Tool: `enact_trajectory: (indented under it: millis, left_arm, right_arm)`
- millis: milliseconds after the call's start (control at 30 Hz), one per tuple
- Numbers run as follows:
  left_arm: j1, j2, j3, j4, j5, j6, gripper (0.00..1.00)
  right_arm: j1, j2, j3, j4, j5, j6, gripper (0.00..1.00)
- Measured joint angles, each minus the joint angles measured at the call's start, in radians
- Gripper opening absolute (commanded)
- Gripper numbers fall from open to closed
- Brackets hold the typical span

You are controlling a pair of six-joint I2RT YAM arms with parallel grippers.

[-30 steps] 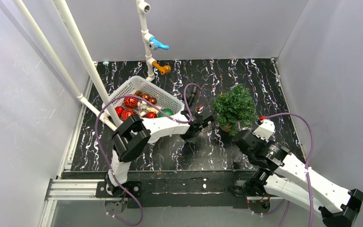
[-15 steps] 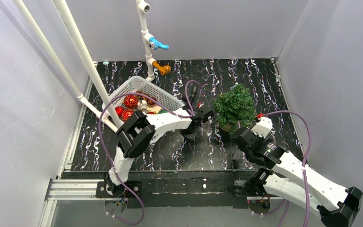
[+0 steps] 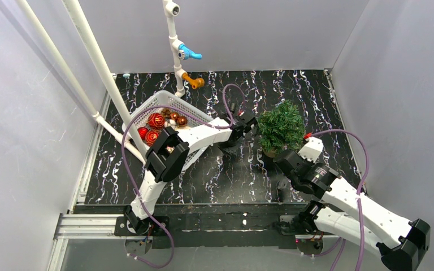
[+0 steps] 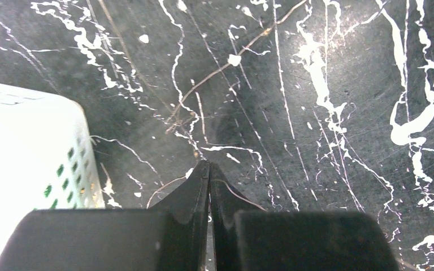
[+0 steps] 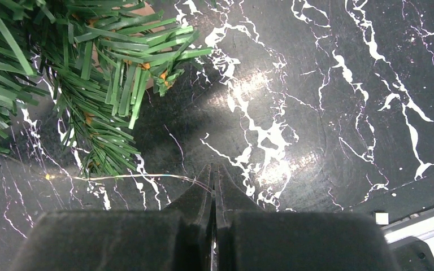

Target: Decorate the small christmas tree

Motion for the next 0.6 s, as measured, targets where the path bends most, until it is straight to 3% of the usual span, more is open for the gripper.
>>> enact_trajectory:
  millis: [300, 600]
  left_arm:
    - [0.016, 0.0, 0.064, -0.031, 0.016, 0.034, 0.0]
    - [0.014, -0.004, 0.018, -0.039, 0.096, 0.029, 0.0]
  right_arm:
    - [-0.003, 0.014, 0.018, 0.006, 0.0, -0.017, 0.01]
    - [-0.006, -0.009, 0.018, -0.022, 0.0, -0.014, 0.01]
